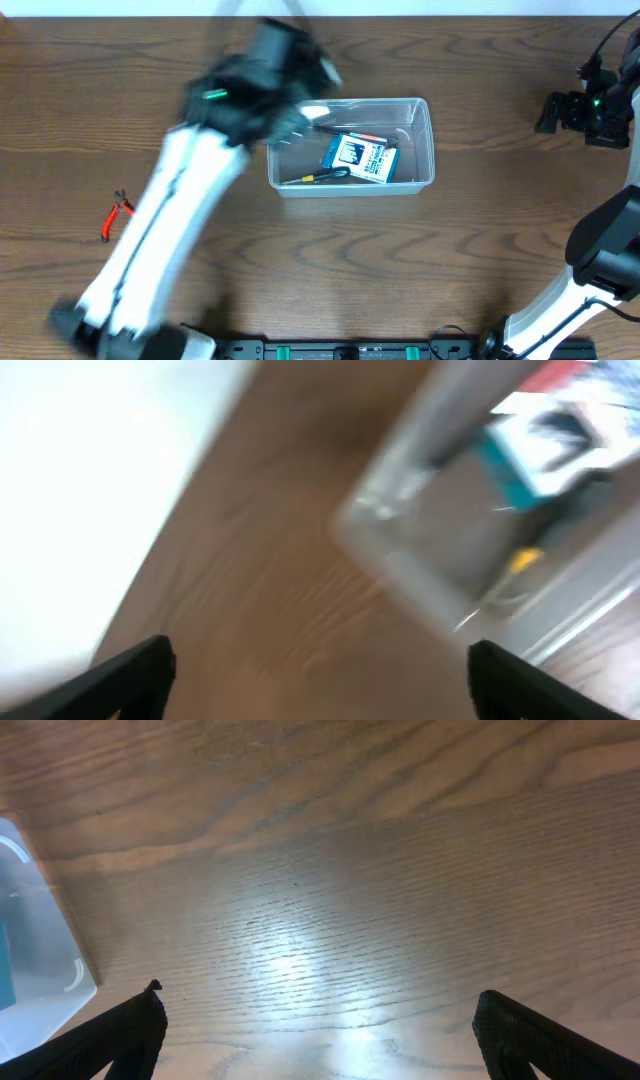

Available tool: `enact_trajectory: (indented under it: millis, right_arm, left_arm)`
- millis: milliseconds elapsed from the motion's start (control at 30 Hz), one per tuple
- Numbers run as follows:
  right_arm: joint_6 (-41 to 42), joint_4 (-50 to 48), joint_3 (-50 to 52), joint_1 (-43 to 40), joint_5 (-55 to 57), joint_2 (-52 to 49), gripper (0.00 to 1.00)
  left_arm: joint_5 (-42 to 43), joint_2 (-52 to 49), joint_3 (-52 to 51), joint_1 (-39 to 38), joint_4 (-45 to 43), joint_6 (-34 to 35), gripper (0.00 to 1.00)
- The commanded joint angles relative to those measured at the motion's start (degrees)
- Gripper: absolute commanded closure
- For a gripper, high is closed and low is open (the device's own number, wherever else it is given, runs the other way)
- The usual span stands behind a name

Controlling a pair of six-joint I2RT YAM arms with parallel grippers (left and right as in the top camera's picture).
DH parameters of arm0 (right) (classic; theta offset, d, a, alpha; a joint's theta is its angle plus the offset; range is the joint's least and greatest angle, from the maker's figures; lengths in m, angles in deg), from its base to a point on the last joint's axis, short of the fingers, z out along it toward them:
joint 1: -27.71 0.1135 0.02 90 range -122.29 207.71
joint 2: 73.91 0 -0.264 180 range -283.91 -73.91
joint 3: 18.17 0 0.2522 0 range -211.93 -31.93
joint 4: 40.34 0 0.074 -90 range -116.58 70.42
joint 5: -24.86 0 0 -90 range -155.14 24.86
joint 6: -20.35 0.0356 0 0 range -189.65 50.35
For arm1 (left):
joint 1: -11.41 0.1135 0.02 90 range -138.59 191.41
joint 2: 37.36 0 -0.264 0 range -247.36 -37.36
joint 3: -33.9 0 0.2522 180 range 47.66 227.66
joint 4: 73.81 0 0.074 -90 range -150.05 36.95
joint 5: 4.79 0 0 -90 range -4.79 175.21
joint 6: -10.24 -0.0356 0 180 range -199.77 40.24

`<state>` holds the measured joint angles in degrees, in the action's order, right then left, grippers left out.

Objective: Pack container
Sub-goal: 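Carry the screwdriver with the left gripper and release it in the container, then move the left gripper to the red pliers and grasp them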

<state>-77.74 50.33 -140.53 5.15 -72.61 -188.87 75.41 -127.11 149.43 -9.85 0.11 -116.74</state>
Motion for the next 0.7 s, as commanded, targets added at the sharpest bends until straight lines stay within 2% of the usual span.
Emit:
enact_trajectory:
  millis: [0,167,233,367,467,667]
  right_arm:
    - [0.4,0.1,-0.1,0.5,-0.5,0.2,0.01]
    - [0.4,0.0,-0.1,0.5,-0.8,0.2,0.01]
    - [0.4,0.0,-0.1,0.5,-2.0,0.2,0.01]
    - [0.4,-0.2,-0.1,0.5,-2.5,0.2,0.01]
    - [0.3,-0.2,-0.1,0.5,-2.5,0.2,0.01]
    - [0.4,-0.8,-0.1,0.5,-2.5,0.2,0.01]
  left_arm:
    - [-4.2,4.3,-0.3,11.3,3.8,13.6,0.01]
    - [-4.1,5.2,-0.5,28.9,8.4,29.8,0.02]
    - [-1.4,4.3,-1.7,34.3,9.7,34.3,0.02]
    - [8.4,2.1,-8.3,41.8,9.2,35.2,0.02]
    - [8.7,0.5,-14.7,44.5,6.2,35.1,0.02]
    - [8.8,-1.7,-29.3,47.0,-5.1,35.4,0.02]
